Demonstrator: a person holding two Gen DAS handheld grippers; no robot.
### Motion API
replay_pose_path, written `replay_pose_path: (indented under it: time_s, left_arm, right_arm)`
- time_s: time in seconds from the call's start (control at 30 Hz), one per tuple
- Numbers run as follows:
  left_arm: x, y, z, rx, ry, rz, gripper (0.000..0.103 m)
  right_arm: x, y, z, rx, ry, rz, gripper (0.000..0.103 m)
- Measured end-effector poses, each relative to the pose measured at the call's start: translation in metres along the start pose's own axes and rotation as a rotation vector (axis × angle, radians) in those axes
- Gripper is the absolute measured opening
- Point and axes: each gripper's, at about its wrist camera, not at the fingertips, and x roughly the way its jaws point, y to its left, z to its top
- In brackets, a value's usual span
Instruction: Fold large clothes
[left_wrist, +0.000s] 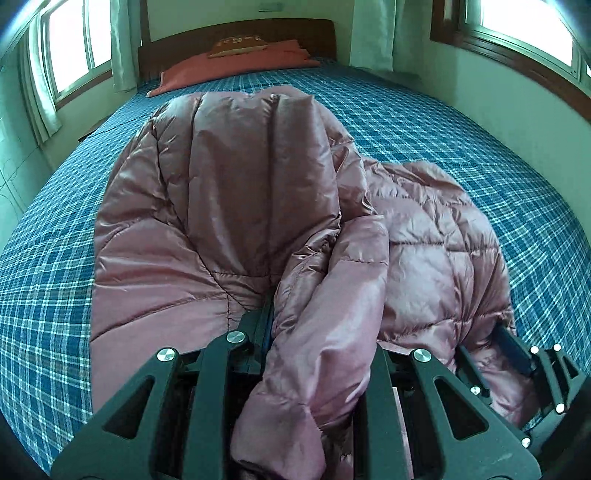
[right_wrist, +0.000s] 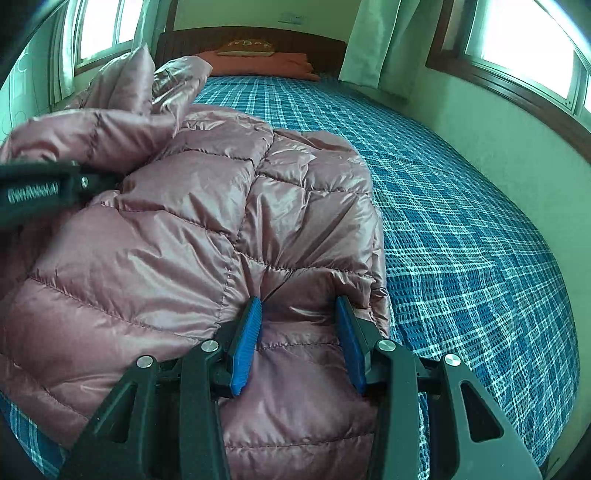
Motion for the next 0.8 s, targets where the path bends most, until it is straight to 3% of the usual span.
replay_pose_path:
  time_s: [0.33, 0.47, 0.67, 0.8]
  left_arm:
    - [-0.007, 0.005, 0.000, -0.015, -0.012, -0.027, 0.017]
    - [-0.019, 0.010, 0.001, -0.047, -0.019, -0.051, 0.022]
    - [-0.057, 0.014, 0.004, -0.091, -0.056, -0.128, 0.050]
    - [-0.098, 0.028, 0.004, -0.156, -0.097, -0.227, 0.051]
  right_arm:
    - [-0.001, 0.002, 0.001, -0.004, 0.002, -0.004, 0.042]
    - [-0.002, 0.002, 0.001, 0.000, -0.002, -0.003, 0.042]
    - [-0.007, -0.006, 0.003, 0.014, 0.007, 0.006, 0.043]
    - [-0.015, -0.014, 0.006, 0.020, 0.019, 0.004, 0.045]
